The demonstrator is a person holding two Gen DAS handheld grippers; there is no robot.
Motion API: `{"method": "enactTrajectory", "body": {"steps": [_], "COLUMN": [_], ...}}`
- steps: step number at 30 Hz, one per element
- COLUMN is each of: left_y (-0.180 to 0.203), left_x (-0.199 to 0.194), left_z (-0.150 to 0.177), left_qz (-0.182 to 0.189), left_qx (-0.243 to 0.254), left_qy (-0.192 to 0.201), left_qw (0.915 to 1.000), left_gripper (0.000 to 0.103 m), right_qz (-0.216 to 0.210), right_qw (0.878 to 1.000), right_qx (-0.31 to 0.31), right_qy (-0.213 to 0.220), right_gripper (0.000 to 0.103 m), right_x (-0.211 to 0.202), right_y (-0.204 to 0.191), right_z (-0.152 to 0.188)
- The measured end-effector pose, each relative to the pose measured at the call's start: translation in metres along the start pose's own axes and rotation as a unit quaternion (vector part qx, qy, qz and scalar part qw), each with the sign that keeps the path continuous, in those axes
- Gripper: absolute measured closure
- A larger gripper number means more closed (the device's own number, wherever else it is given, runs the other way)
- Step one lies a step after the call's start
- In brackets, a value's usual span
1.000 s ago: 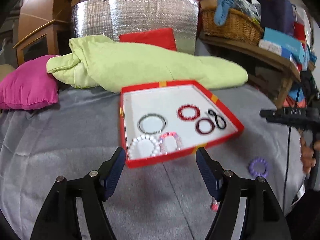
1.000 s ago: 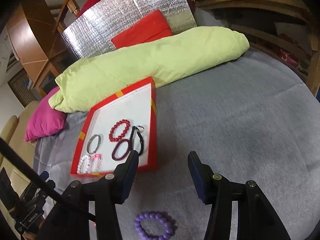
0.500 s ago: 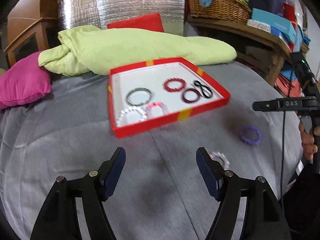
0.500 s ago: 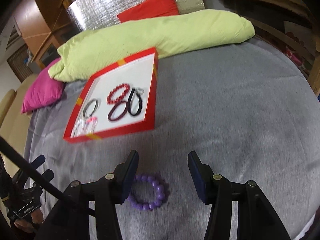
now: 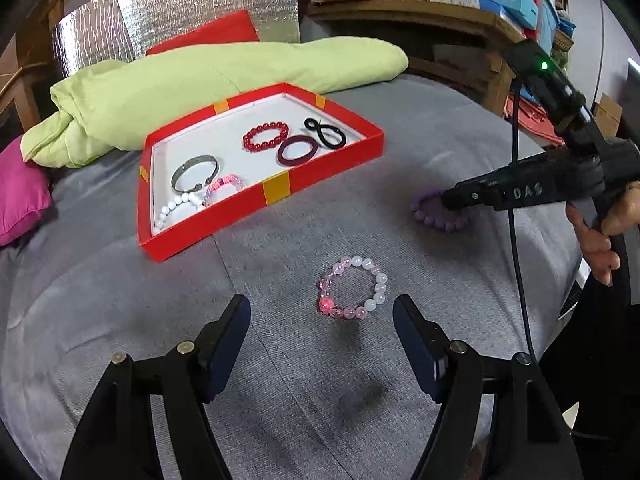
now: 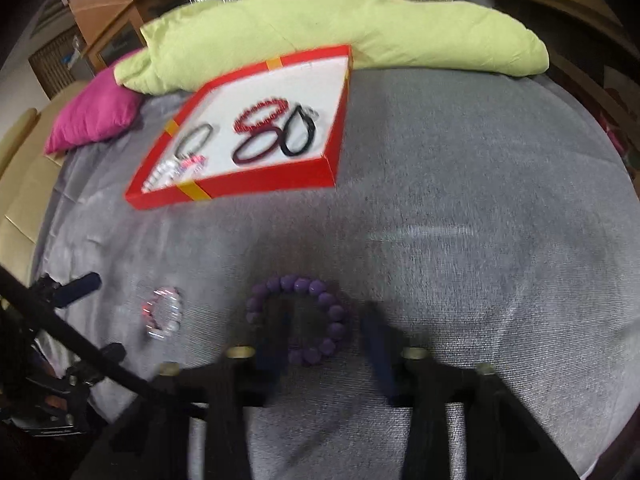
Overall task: Organize jewelry
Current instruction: 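Grasp small pink bracelet with left tool while right tool grasps purple bracelet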
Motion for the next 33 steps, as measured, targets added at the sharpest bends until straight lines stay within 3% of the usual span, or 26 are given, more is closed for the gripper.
{"method": "enactTrajectory", "body": {"steps": [3,8,17,21,22,24,25,27,33], "left_y": [0.0,0.009,0.018,0.007,0.003,0.0,-0.002,-0.005,-0.023], "left_x": [0.003,0.008,0.028,0.038,0.038,0.039,0.039,0.038,0.036], "left_z": [-0.002,-0.004,-0.005,-0.005,-0.005,-0.005,-0.005,-0.006,-0.006], "left_qz": [0.014,0.038,0.035,0.026,0.029,0.024,0.019,0.018,0.014], "left_qx": [-0.014,-0.022,-0.022,-0.046,-0.055,-0.057,-0.055,-0.057,-0.084], "left_qy": [-0.006,-0.013,-0.034,-0.033,-0.028,-0.025,-0.022,-0.021,-0.022], "left_qw": [0.9998,0.9989,0.9986,0.9981,0.9977,0.9978,0.998,0.998,0.9962], "left_gripper": [0.028,0.028,0.028,0.03,0.033,0.061,0.066,0.087,0.093], "right_qz": [0.02,0.048,0.04,0.033,0.033,0.034,0.032,0.02,-0.015], "right_qw": [0.999,0.998,0.999,0.999,0.999,0.998,0.999,0.999,0.999], "right_qx": [-0.023,-0.001,0.028,0.039,0.039,0.04,0.039,0.037,0.025], "right_qy": [0.01,0.028,0.017,0.015,0.015,0.016,0.018,0.022,0.026], "right_gripper": [0.093,0.093,0.093,0.092,0.092,0.092,0.092,0.092,0.092], "right_x": [-0.001,-0.007,-0.003,-0.001,0.0,-0.001,-0.001,-0.002,0.0], "right_y": [-0.004,0.011,0.025,0.028,0.027,0.026,0.025,0.021,-0.002], "right_z": [0.0,-0.005,-0.003,-0.004,-0.004,-0.005,-0.005,-0.006,-0.011]}}
Point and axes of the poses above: each gripper's, at about its wrist camera, not at the fingertips, and x roughly the way its jaws point, y to its right, z to its underside, the point moved 5 cm from there along x, roughly the way its jaws point, and after that the axes turned 9 degrees about -x, right-handed, at the moved point
